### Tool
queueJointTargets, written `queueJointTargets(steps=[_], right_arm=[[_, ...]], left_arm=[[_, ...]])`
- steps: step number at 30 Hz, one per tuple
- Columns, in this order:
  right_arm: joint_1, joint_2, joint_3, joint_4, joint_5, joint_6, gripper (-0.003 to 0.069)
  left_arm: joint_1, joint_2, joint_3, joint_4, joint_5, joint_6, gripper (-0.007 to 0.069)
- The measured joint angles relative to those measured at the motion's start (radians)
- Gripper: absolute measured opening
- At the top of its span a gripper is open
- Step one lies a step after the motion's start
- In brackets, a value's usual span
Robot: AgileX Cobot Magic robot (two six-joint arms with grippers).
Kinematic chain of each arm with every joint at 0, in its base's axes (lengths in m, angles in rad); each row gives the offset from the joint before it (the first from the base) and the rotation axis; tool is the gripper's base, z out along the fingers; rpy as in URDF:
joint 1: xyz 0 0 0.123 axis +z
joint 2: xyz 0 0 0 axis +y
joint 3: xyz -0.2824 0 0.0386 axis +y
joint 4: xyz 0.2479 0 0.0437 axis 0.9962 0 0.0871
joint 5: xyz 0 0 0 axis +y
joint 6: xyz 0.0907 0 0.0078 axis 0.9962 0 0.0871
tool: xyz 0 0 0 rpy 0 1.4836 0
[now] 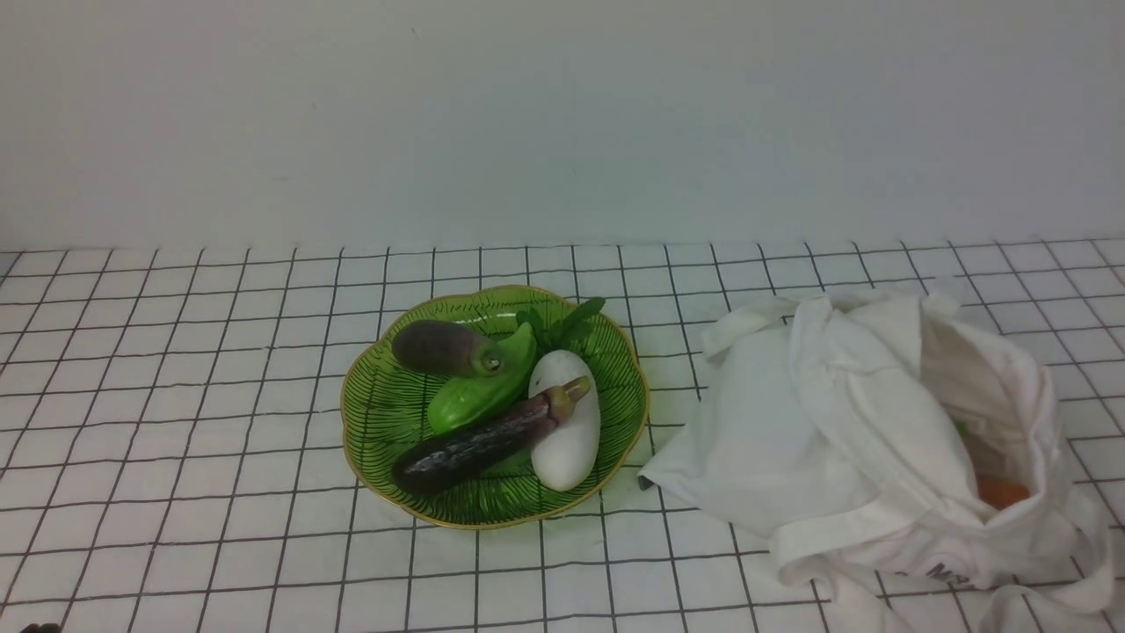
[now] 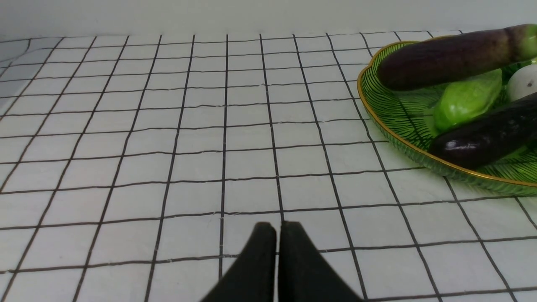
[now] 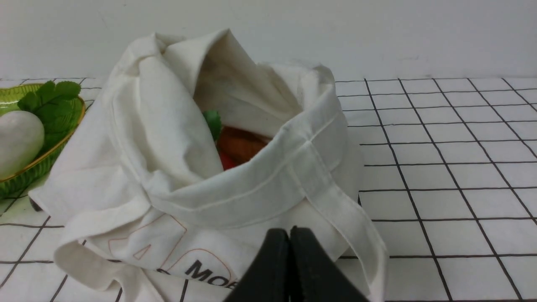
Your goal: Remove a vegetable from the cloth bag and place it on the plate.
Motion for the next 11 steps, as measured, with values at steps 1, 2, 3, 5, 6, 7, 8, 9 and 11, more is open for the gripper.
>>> queueJointTargets(steps=[1, 2, 3, 5, 6, 7, 8, 9, 11], right_arm=[[0.0, 0.0, 0.0, 0.0, 0.0, 0.0, -0.0014], [0.0, 0.0, 0.0, 0.0, 0.0, 0.0, -0.0014], [0.0, 0.0, 0.0, 0.0, 0.0, 0.0, -0.0014], [0.0, 0.0, 0.0, 0.0, 0.0, 0.0, -0.0014], [0.0, 0.0, 0.0, 0.0, 0.0, 0.0, -0.0014], [0.0, 0.0, 0.0, 0.0, 0.0, 0.0, -0.0014], [0.0, 0.0, 0.0, 0.0, 0.0, 0.0, -0.0014], [0.0, 0.0, 0.0, 0.0, 0.0, 0.0, -0.0014], [0.0, 0.0, 0.0, 0.0, 0.0, 0.0, -0.0014]], left_arm=[[0.0, 0.0, 0.0, 0.0, 0.0, 0.0, -0.0008], [0.0, 0.0, 0.0, 0.0, 0.0, 0.0, -0.0008], [0.0, 0.0, 0.0, 0.0, 0.0, 0.0, -0.0008], [0.0, 0.0, 0.0, 0.0, 0.0, 0.0, -0.0008], [0.0, 0.0, 0.0, 0.0, 0.0, 0.0, -0.0008], [0.0, 0.0, 0.0, 0.0, 0.0, 0.0, -0.0008], [0.0, 0.0, 0.0, 0.0, 0.0, -0.005, -0.0008], [0.0, 0.0, 0.0, 0.0, 0.0, 0.0, -0.0008], [0.0, 0.0, 0.0, 0.0, 0.0, -0.005, -0.0008]])
